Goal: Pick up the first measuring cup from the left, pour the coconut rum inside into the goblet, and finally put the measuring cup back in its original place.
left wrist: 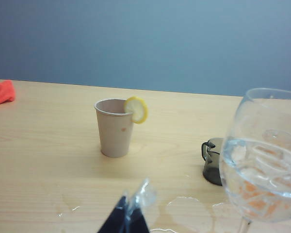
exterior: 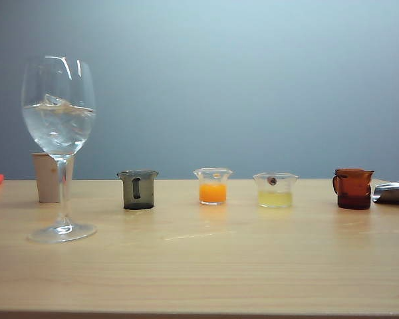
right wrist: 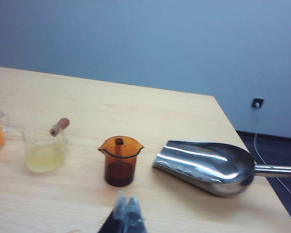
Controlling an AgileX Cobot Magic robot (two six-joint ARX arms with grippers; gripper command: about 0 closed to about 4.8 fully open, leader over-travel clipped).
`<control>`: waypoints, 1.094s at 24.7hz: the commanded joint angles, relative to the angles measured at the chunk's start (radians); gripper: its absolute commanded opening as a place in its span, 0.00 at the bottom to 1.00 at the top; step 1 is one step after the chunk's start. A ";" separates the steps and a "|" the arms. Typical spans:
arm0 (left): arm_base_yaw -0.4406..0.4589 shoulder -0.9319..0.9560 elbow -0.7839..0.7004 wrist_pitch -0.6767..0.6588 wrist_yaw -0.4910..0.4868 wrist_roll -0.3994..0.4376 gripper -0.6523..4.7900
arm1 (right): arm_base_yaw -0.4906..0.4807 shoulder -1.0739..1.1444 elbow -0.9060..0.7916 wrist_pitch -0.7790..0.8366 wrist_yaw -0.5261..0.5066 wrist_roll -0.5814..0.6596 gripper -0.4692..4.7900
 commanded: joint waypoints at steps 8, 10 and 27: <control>0.000 0.000 0.003 0.013 0.004 0.004 0.11 | -0.176 -0.151 -0.085 0.019 -0.254 0.005 0.09; 0.000 0.000 0.003 0.012 0.004 0.004 0.11 | -0.208 -0.187 -0.089 -0.019 -0.253 0.009 0.09; -0.001 0.000 0.003 0.006 0.004 0.003 0.11 | -0.261 -0.193 -0.089 -0.058 -0.246 0.035 0.09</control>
